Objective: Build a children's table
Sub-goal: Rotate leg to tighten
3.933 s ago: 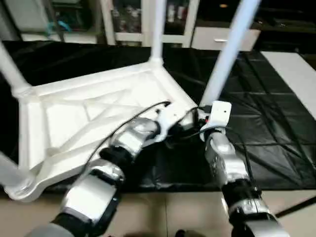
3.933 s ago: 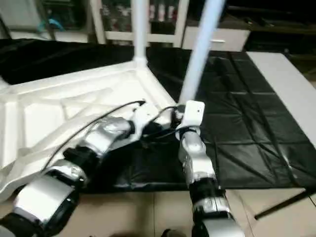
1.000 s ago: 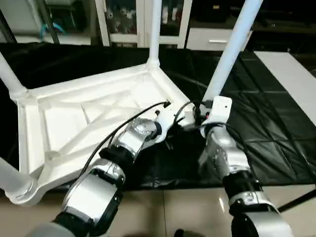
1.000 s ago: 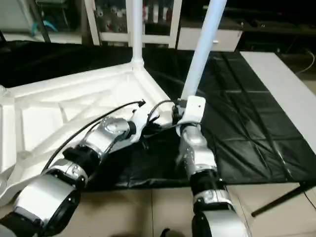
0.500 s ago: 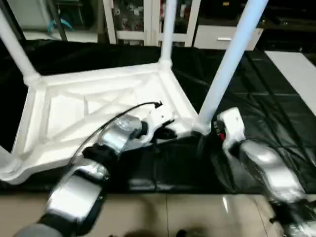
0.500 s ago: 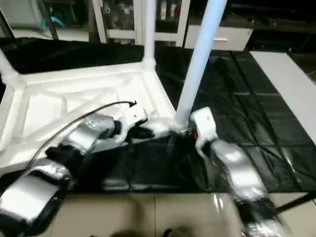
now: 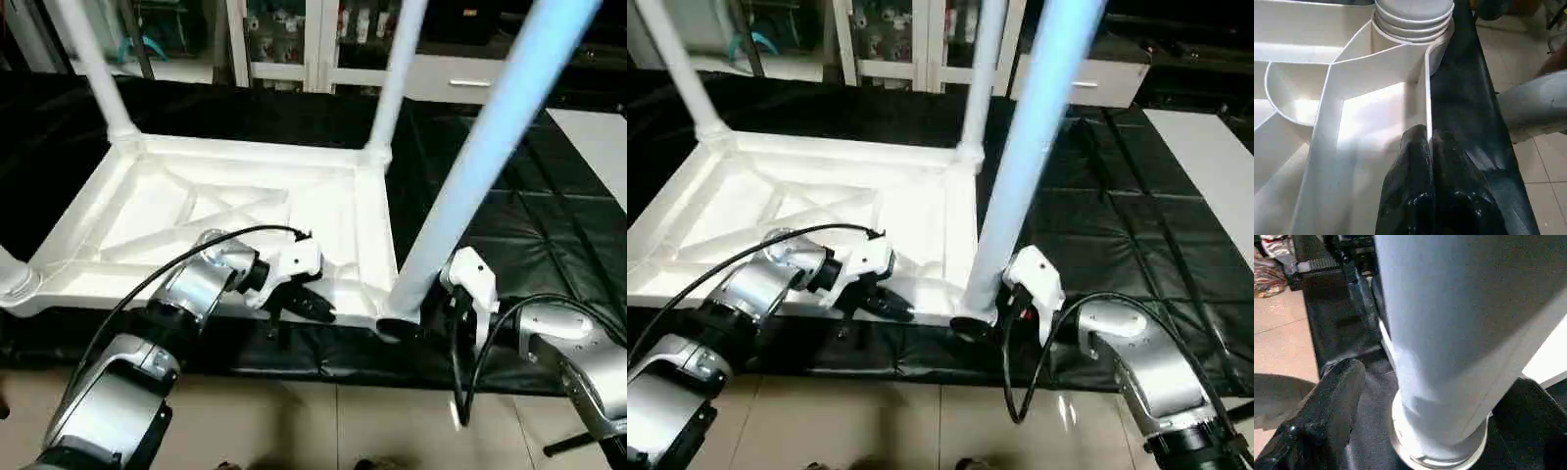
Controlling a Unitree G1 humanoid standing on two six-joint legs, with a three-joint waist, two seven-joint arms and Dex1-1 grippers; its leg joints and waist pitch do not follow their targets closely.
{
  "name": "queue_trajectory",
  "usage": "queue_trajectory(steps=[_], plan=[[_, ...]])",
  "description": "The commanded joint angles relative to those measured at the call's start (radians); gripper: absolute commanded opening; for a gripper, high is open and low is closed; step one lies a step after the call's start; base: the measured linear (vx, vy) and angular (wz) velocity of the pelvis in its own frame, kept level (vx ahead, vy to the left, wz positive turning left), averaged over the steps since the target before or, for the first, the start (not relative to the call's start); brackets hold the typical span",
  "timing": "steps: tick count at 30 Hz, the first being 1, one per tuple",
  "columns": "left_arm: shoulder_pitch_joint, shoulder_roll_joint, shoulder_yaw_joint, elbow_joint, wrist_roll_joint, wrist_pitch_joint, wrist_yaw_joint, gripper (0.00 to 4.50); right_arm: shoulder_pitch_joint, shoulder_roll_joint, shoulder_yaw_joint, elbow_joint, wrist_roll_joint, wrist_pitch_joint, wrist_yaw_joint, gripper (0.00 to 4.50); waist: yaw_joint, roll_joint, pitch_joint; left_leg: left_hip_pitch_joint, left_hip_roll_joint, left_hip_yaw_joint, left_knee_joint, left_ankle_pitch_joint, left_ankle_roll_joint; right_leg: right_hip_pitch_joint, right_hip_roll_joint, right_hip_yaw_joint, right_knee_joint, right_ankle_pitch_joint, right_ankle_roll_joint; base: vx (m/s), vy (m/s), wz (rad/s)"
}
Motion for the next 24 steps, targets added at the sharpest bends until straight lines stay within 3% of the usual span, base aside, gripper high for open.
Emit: queue_trajectory(steps=[1,16,17,24], plan=[[0.037,0.006,-0.077,0.007,0.036,0.023,-0.043,0.0,0.012,-0.016,0.014,-0.018,-0.001,0.017,0.02,4.03,-0.003,-0.006,-0.058,0.01,0.021,-0.001,-0.066,-0.184,0.086,0.058,-0.031,0.025,-0.041,-0.181,-0.255,0.0,0.0,0.0],[0.043,0.012,-0.074,-0.02,0.039,0.048,-0.036,0.0,0.027,-0.039,0.036,0.015,-0.052,-0.005,0.042,2.85,0.002,-0.007,-0.061,0.01,0.018,0.0,-0.06,-0.15,0.096,0.06,-0.029,0.024,-0.036,-0.163,-0.253,0.0,0.0,0.0],[0.044,0.013,-0.075,-0.022,0.039,0.049,-0.036,0.0,0.029,-0.04,0.037,0.015,-0.054,-0.005,0.044,2.85,0.003,-0.003,-0.06,0.01,0.018,-0.001,-0.061,-0.148,0.098,0.06,-0.029,0.024,-0.036,-0.159,-0.256,0.0,0.0,0.0],[0.047,0.016,-0.079,-0.03,0.035,0.059,-0.037,0.0,0.038,-0.047,0.042,0.014,-0.062,-0.008,0.06,2.36,0.005,-0.005,-0.059,0.011,0.019,-0.001,-0.061,-0.176,0.091,0.059,-0.029,0.024,-0.039,-0.191,-0.253,0.0,0.0,0.0]])
